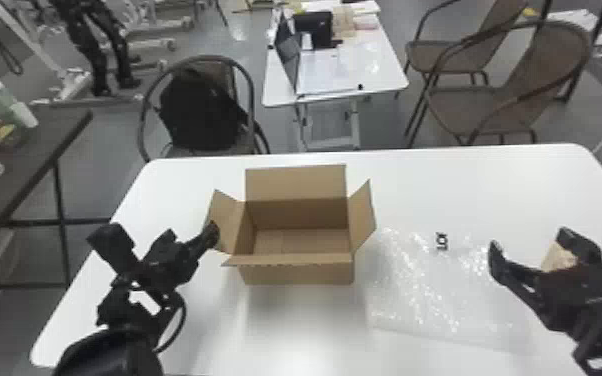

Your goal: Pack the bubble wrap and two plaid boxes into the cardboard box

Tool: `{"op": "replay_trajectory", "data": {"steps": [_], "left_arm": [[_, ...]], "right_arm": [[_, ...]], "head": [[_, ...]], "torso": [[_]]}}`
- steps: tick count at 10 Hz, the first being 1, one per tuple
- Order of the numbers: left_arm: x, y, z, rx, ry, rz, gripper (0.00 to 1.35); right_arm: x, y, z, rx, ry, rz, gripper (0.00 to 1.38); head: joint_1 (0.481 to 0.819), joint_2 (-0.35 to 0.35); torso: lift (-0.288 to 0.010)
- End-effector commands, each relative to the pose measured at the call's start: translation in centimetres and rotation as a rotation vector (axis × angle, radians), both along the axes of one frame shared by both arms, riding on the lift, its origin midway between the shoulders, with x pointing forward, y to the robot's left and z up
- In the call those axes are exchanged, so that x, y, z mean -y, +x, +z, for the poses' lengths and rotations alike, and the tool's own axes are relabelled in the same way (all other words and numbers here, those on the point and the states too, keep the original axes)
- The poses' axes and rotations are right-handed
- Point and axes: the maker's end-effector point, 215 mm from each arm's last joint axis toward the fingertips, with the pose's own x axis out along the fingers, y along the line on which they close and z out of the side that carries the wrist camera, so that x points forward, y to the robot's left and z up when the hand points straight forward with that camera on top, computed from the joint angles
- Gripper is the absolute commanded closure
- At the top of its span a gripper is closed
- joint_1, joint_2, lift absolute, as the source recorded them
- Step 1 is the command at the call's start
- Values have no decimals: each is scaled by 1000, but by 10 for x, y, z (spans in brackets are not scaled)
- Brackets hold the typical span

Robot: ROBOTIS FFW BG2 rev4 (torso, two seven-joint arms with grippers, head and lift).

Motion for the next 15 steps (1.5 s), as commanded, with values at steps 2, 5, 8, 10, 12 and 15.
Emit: {"op": "replay_trajectory", "data": {"steps": [2, 5, 8, 10, 12, 15], "left_arm": [[2, 1, -4, -11, -12, -5, 145], [6, 3, -4, -9, -27, -19, 1134], [13, 4, -6, -18, -39, -31, 1213], [13, 4, -5, -14, -44, -30, 1213], [12, 3, -3, -4, -46, -26, 1213], [13, 2, -3, 1, -48, -22, 1213]], "right_arm": [[0, 0, -1, -3, 0, 1, 248], [-1, 0, -3, -9, 0, 4, 248], [-1, -1, -4, -11, 2, 4, 248], [1, -2, -11, -32, 1, -10, 248], [5, -2, -24, -79, -6, -27, 248], [3, 13, -50, -204, -3, -36, 279]], "head": [[695, 190], [695, 187], [695, 181], [695, 177], [695, 176], [695, 171]], "torso": [[-71], [-71], [-71], [-71], [-71], [-71]]}}
